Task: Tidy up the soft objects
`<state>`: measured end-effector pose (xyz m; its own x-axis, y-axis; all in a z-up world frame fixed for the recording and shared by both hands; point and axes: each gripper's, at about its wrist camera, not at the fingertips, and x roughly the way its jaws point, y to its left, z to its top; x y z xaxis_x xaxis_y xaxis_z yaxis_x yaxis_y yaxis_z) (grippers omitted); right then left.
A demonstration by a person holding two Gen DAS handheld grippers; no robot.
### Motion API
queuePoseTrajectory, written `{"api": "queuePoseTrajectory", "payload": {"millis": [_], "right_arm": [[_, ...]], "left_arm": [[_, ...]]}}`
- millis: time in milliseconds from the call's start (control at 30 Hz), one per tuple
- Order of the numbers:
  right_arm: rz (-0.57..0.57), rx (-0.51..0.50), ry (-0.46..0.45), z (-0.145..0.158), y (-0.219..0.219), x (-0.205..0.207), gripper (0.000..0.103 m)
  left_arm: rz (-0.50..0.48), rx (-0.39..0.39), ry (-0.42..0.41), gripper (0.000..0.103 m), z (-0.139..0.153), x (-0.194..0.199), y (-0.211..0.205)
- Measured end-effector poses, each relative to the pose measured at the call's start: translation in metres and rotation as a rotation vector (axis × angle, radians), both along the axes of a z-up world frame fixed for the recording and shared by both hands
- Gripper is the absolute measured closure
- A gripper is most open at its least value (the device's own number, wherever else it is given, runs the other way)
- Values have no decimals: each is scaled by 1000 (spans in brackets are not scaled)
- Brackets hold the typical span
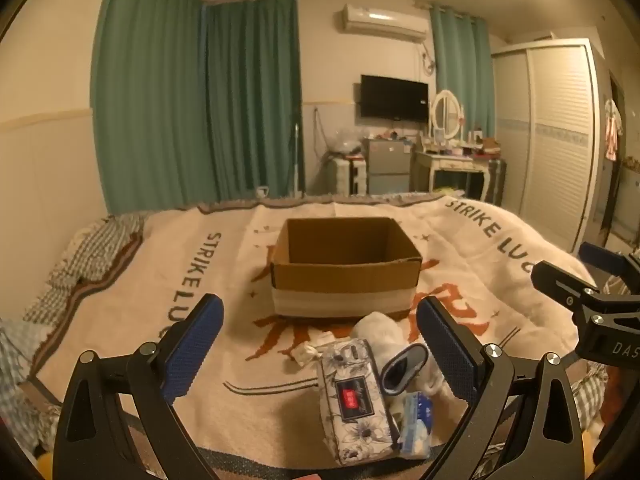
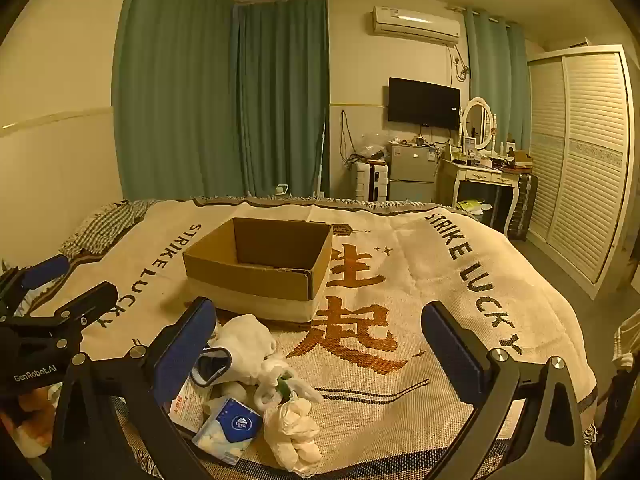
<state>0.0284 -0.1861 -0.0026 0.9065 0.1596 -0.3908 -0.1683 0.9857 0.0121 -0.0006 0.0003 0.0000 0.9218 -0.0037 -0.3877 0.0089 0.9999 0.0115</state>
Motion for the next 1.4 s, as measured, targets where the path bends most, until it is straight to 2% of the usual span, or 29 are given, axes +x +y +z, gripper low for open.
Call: {"api": "queuePoseTrajectory", "payload": {"millis": [467, 1400], "right_arm": [[0, -2, 15, -5, 6, 3, 0], [-2, -7, 18, -8, 2, 1, 0]], "left_arm": [[38, 9, -1, 4, 5, 0, 4], [31, 16, 21, 4, -1, 1, 0]]}}
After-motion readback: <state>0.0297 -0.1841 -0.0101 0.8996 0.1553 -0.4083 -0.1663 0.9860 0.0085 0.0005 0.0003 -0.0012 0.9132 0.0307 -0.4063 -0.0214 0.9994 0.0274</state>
